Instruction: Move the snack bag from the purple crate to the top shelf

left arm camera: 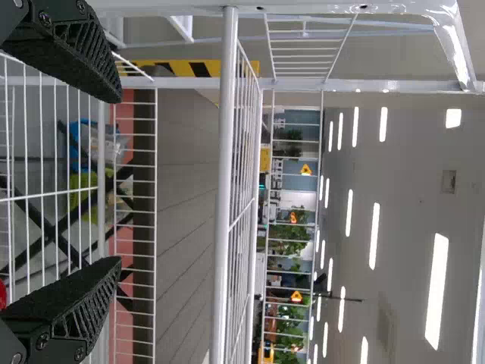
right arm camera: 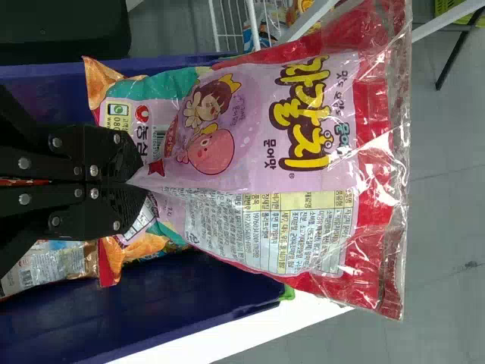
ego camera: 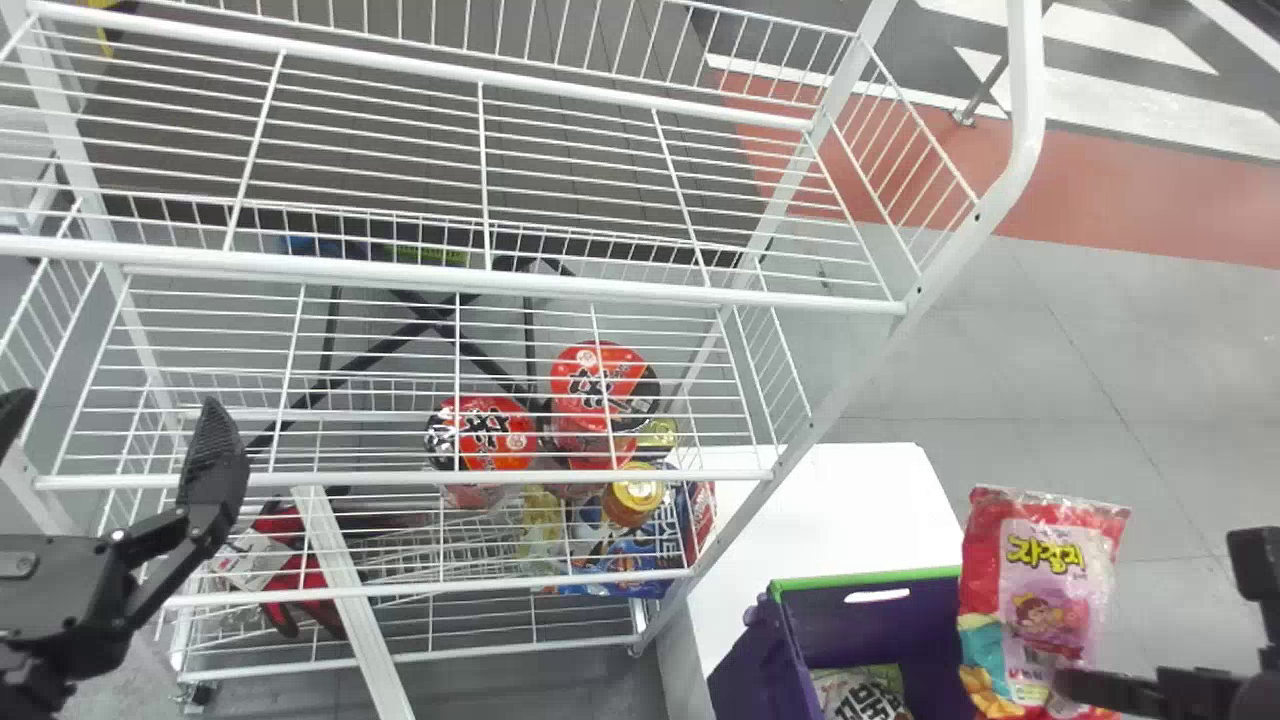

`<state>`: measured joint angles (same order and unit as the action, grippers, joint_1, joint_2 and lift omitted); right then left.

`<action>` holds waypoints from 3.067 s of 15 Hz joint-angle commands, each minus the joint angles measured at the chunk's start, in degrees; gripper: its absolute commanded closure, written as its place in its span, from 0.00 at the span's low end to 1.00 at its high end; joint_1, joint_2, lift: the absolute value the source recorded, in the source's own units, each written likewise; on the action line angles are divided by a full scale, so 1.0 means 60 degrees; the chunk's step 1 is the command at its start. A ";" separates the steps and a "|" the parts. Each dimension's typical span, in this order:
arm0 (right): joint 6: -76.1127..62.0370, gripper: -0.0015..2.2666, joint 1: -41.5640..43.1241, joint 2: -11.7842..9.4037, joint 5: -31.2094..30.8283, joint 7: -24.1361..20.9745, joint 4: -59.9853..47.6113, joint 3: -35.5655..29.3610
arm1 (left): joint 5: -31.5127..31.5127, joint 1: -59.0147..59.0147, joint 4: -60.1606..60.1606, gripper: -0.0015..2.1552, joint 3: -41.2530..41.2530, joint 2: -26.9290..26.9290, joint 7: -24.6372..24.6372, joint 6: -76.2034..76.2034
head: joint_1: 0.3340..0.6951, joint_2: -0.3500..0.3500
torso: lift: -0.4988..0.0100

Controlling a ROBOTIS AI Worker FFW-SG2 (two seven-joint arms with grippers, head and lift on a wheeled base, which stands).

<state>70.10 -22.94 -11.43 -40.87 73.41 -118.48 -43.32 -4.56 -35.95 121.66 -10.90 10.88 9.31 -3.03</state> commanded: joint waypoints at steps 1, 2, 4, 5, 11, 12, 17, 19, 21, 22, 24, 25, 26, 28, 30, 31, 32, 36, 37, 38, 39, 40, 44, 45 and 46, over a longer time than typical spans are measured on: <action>0.0059 0.85 0.0000 0.0015 0.0000 0.0011 0.0000 0.0042 | -0.0001 0.0000 -0.0002 0.03 0.0000 -0.0012 0.0001 0.0000 | 1.00 0.00 | 0.61; 0.0059 0.85 0.0000 0.0015 0.0000 0.0011 0.0000 0.0057 | -0.0001 0.0000 -0.0017 0.03 0.0000 -0.0012 0.0001 0.0000 | 1.00 0.00 | 0.61; 0.0059 0.85 0.0000 0.0015 0.0000 0.0011 0.0000 0.0086 | -0.0001 0.0000 -0.0017 0.03 0.0000 -0.0012 0.0001 0.0000 | 1.00 0.00 | 0.63; 0.0088 0.85 0.0000 0.0015 -0.0015 0.0069 0.0000 0.0086 | -0.0001 0.0000 -0.0017 0.03 0.0000 -0.0012 0.0001 0.0000 | 1.00 0.00 | 0.64; 0.0059 0.85 0.0000 0.0029 -0.0029 0.0201 -0.0058 0.0042 | -0.0001 0.0000 -0.0017 0.03 0.0000 -0.0012 0.0030 0.0000 | 1.00 0.00 | 0.69; 0.0117 0.85 0.0000 0.0029 -0.0015 0.0231 -0.0044 0.0042 | -0.0001 0.0000 -0.0017 0.03 -0.0015 -0.0012 0.0030 0.0000 | 1.00 0.00 | 0.69; 0.0176 0.85 -0.0030 0.0029 -0.0029 0.0231 -0.0073 0.0057 | -0.0001 -0.0044 0.0027 0.03 -0.0015 -0.0012 0.0045 0.0000 | 1.00 0.00 | 0.73; 0.0117 0.85 -0.0073 0.0044 -0.0029 0.0216 -0.0088 0.0042 | -0.0001 -0.0059 0.0042 0.03 -0.0015 0.0003 0.0045 0.0000 | 1.00 0.00 | 0.75; 0.0088 0.85 -0.0088 0.0029 -0.0029 0.0216 -0.0102 0.0027 | -0.0001 -0.0074 0.0056 0.03 0.0000 0.0003 0.0045 0.0000 | 1.00 0.00 | 0.76; 0.0088 0.85 -0.0088 0.0029 -0.0029 0.0216 -0.0117 0.0013 | -0.0001 -0.0074 0.0071 0.03 0.0000 0.0017 0.0045 0.0000 | 1.00 0.00 | 0.77; 0.0117 0.85 -0.0103 0.0029 -0.0029 0.0231 -0.0176 0.0013 | -0.0001 -0.0074 0.0085 0.03 -0.0015 0.0017 0.0045 0.0000 | 1.00 0.00 | 0.79; 0.0117 0.85 -0.0103 0.0044 -0.0029 0.0231 -0.0190 0.0013 | 0.0013 -0.0074 0.0085 0.03 -0.0015 0.0017 0.0045 0.0000 | 1.00 0.00 | 0.79; 0.0117 0.85 -0.0103 0.0044 -0.0029 0.0231 -0.0190 0.0013 | -0.0001 -0.0074 0.0085 0.03 0.0000 0.0017 0.0045 0.0000 | 1.00 0.00 | 0.80; 0.0029 0.85 -0.0117 0.0044 0.0044 0.0245 -0.0190 -0.0016 | -0.0001 -0.0074 0.0085 0.03 0.0000 0.0017 0.0030 0.0000 | 1.00 0.00 | 0.82; 0.0029 0.85 -0.0103 0.0044 0.0103 0.0260 -0.0190 -0.0046 | -0.0001 -0.0074 0.0085 0.03 0.0000 0.0003 0.0030 0.0000 | 1.00 0.00 | 0.83; 0.0000 0.85 -0.0117 0.0044 0.0103 0.0245 -0.0190 -0.0046 | -0.0001 -0.0074 0.0085 0.03 -0.0015 0.0003 0.0030 0.0000 | 1.00 0.00 | 0.84; -0.0146 0.85 -0.0117 0.0073 0.0117 0.0245 -0.0190 -0.0046 | -0.0001 -0.0074 0.0085 0.03 0.0000 0.0003 0.0030 0.0000 | 1.00 0.00 | 0.85; -0.0293 0.85 -0.0117 0.0088 0.0161 0.0245 -0.0161 -0.0060 | -0.0001 -0.0074 0.0071 0.03 0.0014 -0.0012 0.0030 0.0000 | 1.00 0.00 | 0.88; -0.0322 0.85 -0.0117 0.0088 0.0161 0.0245 -0.0146 -0.0060 | -0.0001 -0.0074 0.0071 0.03 0.0014 -0.0012 0.0030 0.0000 | 1.00 0.00 | 0.89; -0.0381 0.85 -0.0117 0.0088 0.0176 0.0245 -0.0132 -0.0060 | -0.0001 -0.0074 0.0056 0.03 0.0000 -0.0027 0.0045 0.0000 | 1.00 0.00 | 0.89; -0.0410 0.85 -0.0117 0.0088 0.0205 0.0245 -0.0132 -0.0060 | -0.0001 -0.0074 0.0056 0.03 0.0000 -0.0027 0.0045 0.0000 | 1.00 0.00 | 0.90; -0.0410 0.85 -0.0117 0.0088 0.0205 0.0245 -0.0132 -0.0060 | -0.0001 -0.0074 0.0056 0.03 0.0000 -0.0012 0.0059 0.0000 | 1.00 0.00 | 0.91; -0.0410 0.85 -0.0117 0.0161 0.0205 0.0231 -0.0132 -0.0060 | -0.0016 -0.0059 0.0042 0.03 0.0014 -0.0012 0.0059 0.0000 | 1.00 0.00 | 0.94; -0.0439 0.85 -0.0117 0.0161 0.0205 0.0231 -0.0132 -0.0075 | -0.0016 -0.0059 0.0027 0.03 0.0014 -0.0027 0.0059 0.0000 | 1.00 0.00 | 0.95; -0.0439 0.85 -0.0117 0.0161 0.0205 0.0245 -0.0146 -0.0119 | -0.0016 -0.0059 0.0042 0.03 0.0014 -0.0027 0.0059 0.0000 | 1.00 0.00 | 0.96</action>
<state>67.52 -23.64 -10.47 -39.64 74.84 -119.27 -43.79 -4.65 -36.31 121.87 -10.80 10.77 9.67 -3.02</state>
